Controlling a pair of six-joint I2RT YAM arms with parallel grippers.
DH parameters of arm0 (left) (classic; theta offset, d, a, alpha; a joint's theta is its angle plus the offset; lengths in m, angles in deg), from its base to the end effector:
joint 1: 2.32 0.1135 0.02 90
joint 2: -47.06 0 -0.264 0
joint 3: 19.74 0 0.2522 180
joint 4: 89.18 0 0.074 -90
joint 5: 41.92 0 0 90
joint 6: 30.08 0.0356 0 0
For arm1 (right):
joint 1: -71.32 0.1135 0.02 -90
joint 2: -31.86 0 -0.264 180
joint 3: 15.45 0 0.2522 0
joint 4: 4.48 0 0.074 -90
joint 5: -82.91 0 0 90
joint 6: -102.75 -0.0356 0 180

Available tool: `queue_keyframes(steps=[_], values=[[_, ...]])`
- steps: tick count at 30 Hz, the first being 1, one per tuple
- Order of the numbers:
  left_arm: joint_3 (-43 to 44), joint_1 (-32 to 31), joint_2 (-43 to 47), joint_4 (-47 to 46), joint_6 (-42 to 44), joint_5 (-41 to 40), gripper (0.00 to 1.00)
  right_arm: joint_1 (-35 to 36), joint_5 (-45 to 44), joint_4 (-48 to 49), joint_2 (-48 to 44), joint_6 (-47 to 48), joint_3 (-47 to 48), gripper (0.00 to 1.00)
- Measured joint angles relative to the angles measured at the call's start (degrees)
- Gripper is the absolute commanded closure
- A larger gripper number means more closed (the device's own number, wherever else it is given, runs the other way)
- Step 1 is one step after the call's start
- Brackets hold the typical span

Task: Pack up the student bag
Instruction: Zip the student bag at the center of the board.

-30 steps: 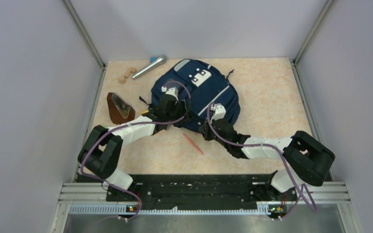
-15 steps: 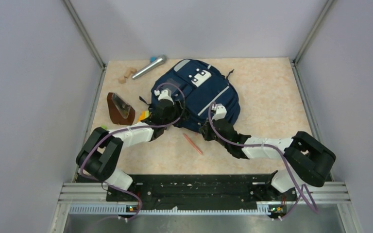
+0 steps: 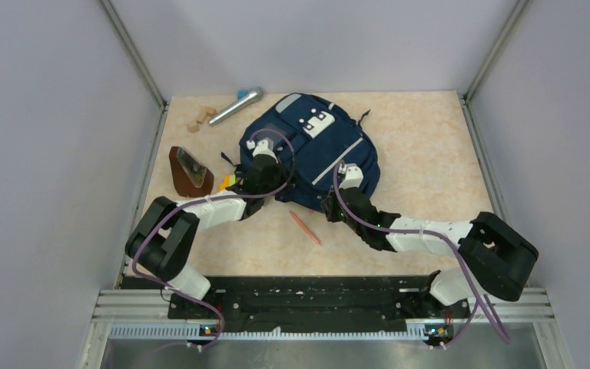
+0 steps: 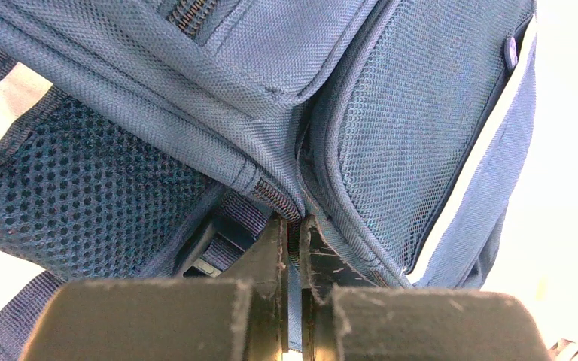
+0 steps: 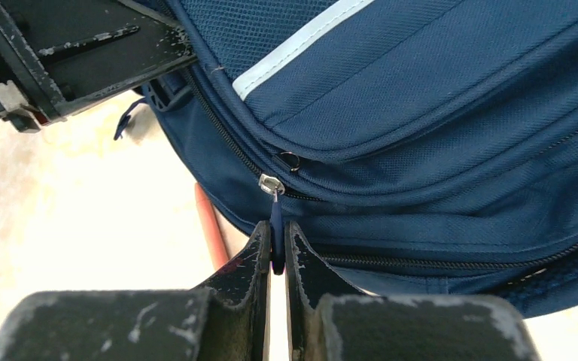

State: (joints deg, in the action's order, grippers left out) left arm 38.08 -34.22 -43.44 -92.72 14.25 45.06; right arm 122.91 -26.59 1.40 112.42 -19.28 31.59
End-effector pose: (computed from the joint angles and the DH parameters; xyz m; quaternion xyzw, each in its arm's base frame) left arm 0.2814 -0.1729 0.1880 -0.1166 0.8541 -0.2994 0.4089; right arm 0.1847 0.2138 0.1848 -0.0568 0.8458 0.2322 0.4769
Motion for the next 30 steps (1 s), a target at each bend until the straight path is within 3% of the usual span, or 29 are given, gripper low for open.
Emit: queue_keyframes(steps=[17,30], values=[[4.55,3.67,1.86,7.67,5.07,5.64,1.0,-1.01,-5.57,-7.58,-3.98,1.44,1.25,1.0],[6.93,6.25,1.86,11.37,13.35,6.6,1.0,-11.58,-3.56,-7.41,-9.68,7.19,-1.29,1.0]])
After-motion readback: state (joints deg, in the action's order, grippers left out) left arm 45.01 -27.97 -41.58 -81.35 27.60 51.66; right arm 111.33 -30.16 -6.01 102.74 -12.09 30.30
